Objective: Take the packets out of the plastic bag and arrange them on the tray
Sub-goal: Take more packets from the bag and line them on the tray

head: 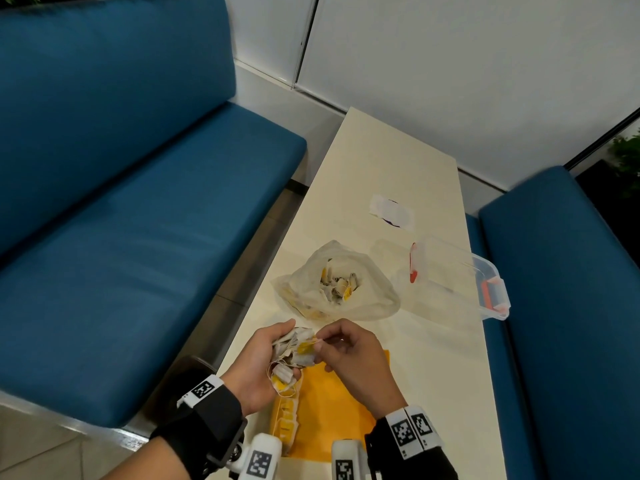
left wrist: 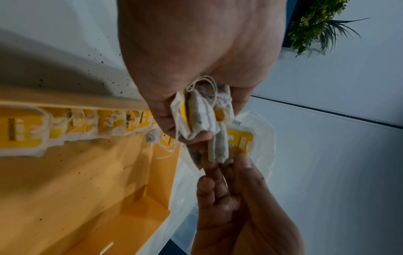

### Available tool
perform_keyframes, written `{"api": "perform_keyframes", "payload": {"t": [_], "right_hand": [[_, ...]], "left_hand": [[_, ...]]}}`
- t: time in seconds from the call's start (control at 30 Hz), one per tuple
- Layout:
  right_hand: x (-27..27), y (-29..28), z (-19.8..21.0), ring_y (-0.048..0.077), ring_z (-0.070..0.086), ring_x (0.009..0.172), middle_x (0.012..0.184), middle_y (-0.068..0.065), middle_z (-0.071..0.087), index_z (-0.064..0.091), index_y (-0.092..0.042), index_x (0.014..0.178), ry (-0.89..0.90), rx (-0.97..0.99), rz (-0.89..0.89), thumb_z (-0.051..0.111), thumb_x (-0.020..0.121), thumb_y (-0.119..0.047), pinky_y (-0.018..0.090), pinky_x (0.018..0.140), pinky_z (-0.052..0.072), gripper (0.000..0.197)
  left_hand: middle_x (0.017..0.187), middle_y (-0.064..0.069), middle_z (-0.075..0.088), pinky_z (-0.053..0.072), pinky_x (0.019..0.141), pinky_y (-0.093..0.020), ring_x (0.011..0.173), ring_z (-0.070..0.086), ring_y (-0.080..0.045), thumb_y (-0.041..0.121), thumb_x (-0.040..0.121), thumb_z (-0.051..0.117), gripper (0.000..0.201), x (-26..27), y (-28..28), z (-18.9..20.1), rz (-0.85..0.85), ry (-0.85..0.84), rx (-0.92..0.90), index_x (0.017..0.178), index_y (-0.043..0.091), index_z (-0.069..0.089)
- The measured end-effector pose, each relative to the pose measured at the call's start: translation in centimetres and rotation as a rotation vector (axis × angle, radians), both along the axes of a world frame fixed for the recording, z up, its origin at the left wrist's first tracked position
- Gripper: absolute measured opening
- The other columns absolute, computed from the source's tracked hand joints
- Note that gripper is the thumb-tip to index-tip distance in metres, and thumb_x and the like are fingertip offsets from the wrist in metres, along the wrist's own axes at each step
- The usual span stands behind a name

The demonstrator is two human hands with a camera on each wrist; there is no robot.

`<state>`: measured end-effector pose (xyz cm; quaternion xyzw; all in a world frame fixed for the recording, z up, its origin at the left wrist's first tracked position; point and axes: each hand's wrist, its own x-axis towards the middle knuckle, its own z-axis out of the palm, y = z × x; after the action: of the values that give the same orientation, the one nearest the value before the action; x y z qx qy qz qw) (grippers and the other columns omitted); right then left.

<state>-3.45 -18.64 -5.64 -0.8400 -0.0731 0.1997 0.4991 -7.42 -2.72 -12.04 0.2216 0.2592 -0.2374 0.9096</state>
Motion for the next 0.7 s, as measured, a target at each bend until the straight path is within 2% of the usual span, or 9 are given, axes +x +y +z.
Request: {"api": "perform_keyframes", "payload": {"t": [0.07, 0.13, 0.2, 0.33, 0.47, 0.53, 0.6, 0.67, 0.7], "right_hand": [[-0.05, 0.02, -0.15, 0.01, 0.06, 0.063, 0.067, -0.004, 0.066, 0.069, -0.021, 0.082, -0.018, -0.026, -0.002, 0.081, 0.079, -0.014, 0.022, 0.06, 0.051, 0.014], [-0.08, 0.04, -0.29, 0.001, 0.052, 0.059, 0.062, -0.009, 0.06, 0.068, -0.021, 0.079, -0.042, -0.059, -0.008, 0.081, 0.078, -0.014, 0.017, 0.057, 0.045, 0.015], [0.02, 0.05, -0.38, 0.0, 0.054, 0.061, 0.065, -0.008, 0.062, 0.069, -0.023, 0.079, -0.062, -0.076, -0.019, 0.08, 0.08, -0.014, 0.016, 0.06, 0.045, 0.014], [0.16, 0.06, -0.36, 0.004, 0.063, 0.071, 0.078, -0.006, 0.072, 0.073, -0.027, 0.084, -0.075, -0.086, -0.026, 0.075, 0.083, -0.009, 0.021, 0.069, 0.053, 0.018], [-0.08, 0.05, -0.12, 0.02, 0.068, 0.076, 0.08, 0.002, 0.073, 0.072, -0.029, 0.097, -0.054, -0.057, -0.079, 0.074, 0.083, -0.004, 0.03, 0.074, 0.059, 0.029], [-0.2, 0.03, -0.11, 0.021, 0.069, 0.077, 0.077, 0.004, 0.072, 0.07, -0.031, 0.101, -0.051, -0.075, -0.094, 0.075, 0.083, -0.005, 0.031, 0.076, 0.059, 0.032], [-0.3, 0.12, -0.04, 0.018, 0.069, 0.076, 0.078, 0.003, 0.072, 0.068, -0.032, 0.102, -0.06, -0.107, -0.089, 0.076, 0.082, -0.007, 0.031, 0.075, 0.059, 0.033], [-0.43, 0.21, 0.11, 0.013, 0.069, 0.075, 0.083, -0.002, 0.073, 0.067, -0.031, 0.104, -0.065, -0.122, -0.078, 0.077, 0.082, -0.008, 0.026, 0.074, 0.059, 0.033], [-0.47, 0.21, 0.24, 0.01, 0.069, 0.075, 0.085, -0.004, 0.073, 0.067, -0.03, 0.105, -0.066, -0.125, -0.074, 0.077, 0.082, -0.008, 0.022, 0.073, 0.058, 0.033]], "left_hand": [[0.086, -0.012, 0.061, 0.045, 0.049, -0.025, 0.065, 0.054, -0.018, 0.037, 0.097, 0.06, 0.036, -0.04, -0.14, 0.1, -0.009, -0.007, -0.013, 0.112, 0.005, 0.063], [0.083, -0.011, 0.061, 0.045, 0.048, -0.025, 0.063, 0.054, -0.018, 0.038, 0.098, 0.058, 0.036, -0.08, -0.26, 0.27, -0.019, -0.018, 0.001, 0.11, 0.005, 0.064], [0.083, -0.012, 0.061, 0.045, 0.048, -0.025, 0.062, 0.054, -0.017, 0.039, 0.098, 0.057, 0.039, -0.03, -0.38, 0.36, -0.035, -0.03, 0.001, 0.113, 0.004, 0.065], [0.086, -0.012, 0.06, 0.044, 0.05, -0.025, 0.061, 0.054, -0.017, 0.04, 0.097, 0.058, 0.04, 0.06, -0.27, 0.38, -0.037, -0.023, 0.021, 0.118, 0.006, 0.06], [0.091, -0.014, 0.06, 0.045, 0.05, -0.026, 0.065, 0.054, -0.019, 0.039, 0.095, 0.061, 0.041, 0.2, -0.01, 0.11, 0.017, 0.005, 0.01, 0.121, 0.007, 0.058], [0.091, -0.015, 0.062, 0.047, 0.047, -0.026, 0.066, 0.056, -0.021, 0.038, 0.095, 0.06, 0.04, 0.25, -0.06, 0.37, 0.061, 0.006, 0.018, 0.116, 0.004, 0.062], [0.085, -0.016, 0.067, 0.051, 0.046, -0.026, 0.062, 0.063, -0.023, 0.034, 0.098, 0.055, 0.039, 0.21, -0.07, 0.88, 0.08, -0.013, 0.012, 0.098, -0.001, 0.071], [0.083, -0.017, 0.071, 0.056, 0.053, -0.029, 0.062, 0.069, -0.025, 0.032, 0.1, 0.05, 0.044, 0.24, -0.01, 0.98, 0.086, -0.062, 0.001, 0.083, 0.001, 0.076], [0.085, -0.018, 0.073, 0.057, 0.059, -0.032, 0.065, 0.071, -0.027, 0.032, 0.101, 0.049, 0.045, 0.28, 0.06, 0.93, 0.086, -0.073, 0.006, 0.083, 0.001, 0.077]]}}
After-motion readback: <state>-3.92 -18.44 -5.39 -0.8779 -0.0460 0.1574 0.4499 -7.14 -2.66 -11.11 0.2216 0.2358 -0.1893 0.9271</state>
